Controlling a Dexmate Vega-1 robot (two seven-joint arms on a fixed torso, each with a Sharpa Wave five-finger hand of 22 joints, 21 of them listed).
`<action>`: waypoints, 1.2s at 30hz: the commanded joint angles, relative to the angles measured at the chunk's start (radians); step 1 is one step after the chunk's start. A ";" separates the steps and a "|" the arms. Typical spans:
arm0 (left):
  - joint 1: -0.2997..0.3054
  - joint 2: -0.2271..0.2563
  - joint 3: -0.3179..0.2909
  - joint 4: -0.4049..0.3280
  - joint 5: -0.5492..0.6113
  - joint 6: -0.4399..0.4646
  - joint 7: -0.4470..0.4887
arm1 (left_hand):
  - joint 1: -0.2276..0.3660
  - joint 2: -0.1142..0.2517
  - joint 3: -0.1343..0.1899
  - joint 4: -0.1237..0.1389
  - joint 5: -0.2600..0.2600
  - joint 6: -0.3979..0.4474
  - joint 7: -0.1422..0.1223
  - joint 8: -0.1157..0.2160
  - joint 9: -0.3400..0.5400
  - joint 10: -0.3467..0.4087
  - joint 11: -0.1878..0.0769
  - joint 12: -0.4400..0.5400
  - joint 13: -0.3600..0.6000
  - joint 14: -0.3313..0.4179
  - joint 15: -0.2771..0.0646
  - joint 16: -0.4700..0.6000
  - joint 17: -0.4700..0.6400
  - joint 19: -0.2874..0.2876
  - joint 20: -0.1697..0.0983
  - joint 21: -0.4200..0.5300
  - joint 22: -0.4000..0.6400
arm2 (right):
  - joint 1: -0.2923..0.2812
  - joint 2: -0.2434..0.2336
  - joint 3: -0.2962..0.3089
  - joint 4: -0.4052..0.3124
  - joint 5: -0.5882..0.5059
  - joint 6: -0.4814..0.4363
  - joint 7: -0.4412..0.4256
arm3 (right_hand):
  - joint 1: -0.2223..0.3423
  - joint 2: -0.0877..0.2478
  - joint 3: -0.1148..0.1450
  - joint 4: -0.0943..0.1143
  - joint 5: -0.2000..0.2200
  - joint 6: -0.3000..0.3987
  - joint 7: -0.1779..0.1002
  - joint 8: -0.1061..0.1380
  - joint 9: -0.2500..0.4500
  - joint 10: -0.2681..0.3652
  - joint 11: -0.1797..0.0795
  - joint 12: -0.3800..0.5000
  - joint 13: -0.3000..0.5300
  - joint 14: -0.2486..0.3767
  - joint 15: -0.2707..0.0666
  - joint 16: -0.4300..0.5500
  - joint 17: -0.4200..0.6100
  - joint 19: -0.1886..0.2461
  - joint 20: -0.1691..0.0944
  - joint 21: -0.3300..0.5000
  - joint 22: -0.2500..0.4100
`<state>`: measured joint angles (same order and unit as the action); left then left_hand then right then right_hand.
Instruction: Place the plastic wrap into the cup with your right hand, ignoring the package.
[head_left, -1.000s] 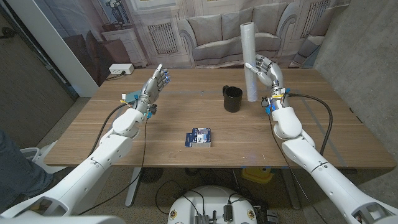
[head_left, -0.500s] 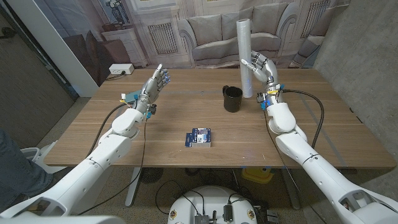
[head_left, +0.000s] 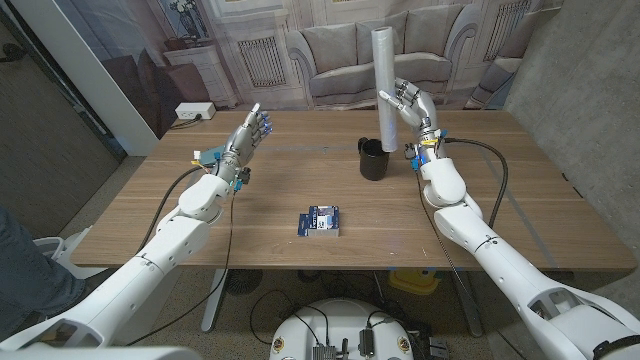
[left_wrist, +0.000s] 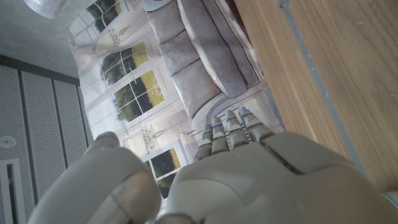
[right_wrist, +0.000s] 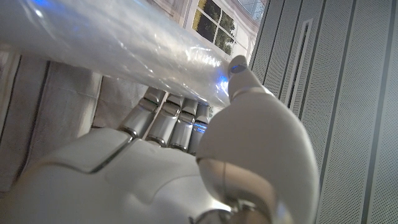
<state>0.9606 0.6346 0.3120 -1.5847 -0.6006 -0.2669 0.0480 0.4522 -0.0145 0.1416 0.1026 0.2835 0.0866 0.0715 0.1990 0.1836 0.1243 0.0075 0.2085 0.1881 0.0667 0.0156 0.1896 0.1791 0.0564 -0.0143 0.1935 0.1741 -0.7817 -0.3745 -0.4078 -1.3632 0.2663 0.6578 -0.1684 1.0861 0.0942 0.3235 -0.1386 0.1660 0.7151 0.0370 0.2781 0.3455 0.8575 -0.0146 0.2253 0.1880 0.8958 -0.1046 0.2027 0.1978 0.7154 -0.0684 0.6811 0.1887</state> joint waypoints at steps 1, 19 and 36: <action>0.010 0.008 -0.007 -0.019 0.004 0.009 0.013 | 0.006 0.006 -0.006 -0.002 0.000 0.007 0.002 -0.002 0.004 0.003 0.005 -0.004 0.005 0.006 0.003 -0.001 0.004 -0.002 0.002 0.004 0.004 | 0.058 0.031 -0.025 0.075 0.021 0.022 0.035 | 0.053 0.065 0.034 0.026 0.008 0.244 -0.161 -0.003 0.003 0.110 -0.112 -0.002 0.006 0.007 -0.126 0.004 0.004 -0.006 -0.144 0.011 0.002; 0.046 0.024 -0.026 -0.063 0.010 0.020 0.048 | 0.008 0.008 -0.010 -0.002 0.000 0.006 0.004 -0.002 0.004 0.001 0.002 -0.005 0.005 0.005 0.004 -0.001 0.004 -0.002 0.001 0.004 0.004 | 0.138 0.106 -0.050 0.261 0.068 0.125 0.095 | 0.051 0.064 0.033 0.024 0.008 0.243 -0.167 -0.012 0.006 0.107 -0.122 -0.004 0.007 -0.002 -0.126 0.002 0.004 -0.019 -0.144 0.014 0.002; 0.050 0.031 -0.030 -0.071 0.013 0.031 0.052 | 0.009 0.009 -0.014 -0.002 -0.001 0.007 0.002 -0.002 0.004 0.002 0.001 -0.005 0.005 0.005 0.005 -0.001 0.004 -0.002 0.001 0.005 0.004 | 0.187 0.168 -0.054 0.433 0.106 0.221 0.134 | 0.050 0.064 0.033 0.024 0.008 0.244 -0.170 -0.017 0.007 0.107 -0.125 -0.004 0.008 -0.012 -0.126 -0.001 0.004 -0.030 -0.143 0.015 0.002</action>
<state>1.0105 0.6618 0.2832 -1.6524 -0.5896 -0.2439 0.0987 0.4560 -0.0106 0.1320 0.1039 0.2836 0.0866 0.0715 0.1990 0.1836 0.1242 0.0075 0.2085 0.1881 0.0667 0.0156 0.1896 0.1791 0.0564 -0.0143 0.1935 0.1741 -0.6283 -0.2459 -0.4585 -1.0416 0.3479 0.8169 -0.0604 1.0860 0.0942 0.3255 -0.1405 0.1704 0.7203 0.0360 0.2581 0.3509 0.8516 -0.0206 0.2236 0.1940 0.8864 -0.1133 0.1983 0.1977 0.6893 -0.0671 0.6891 0.1885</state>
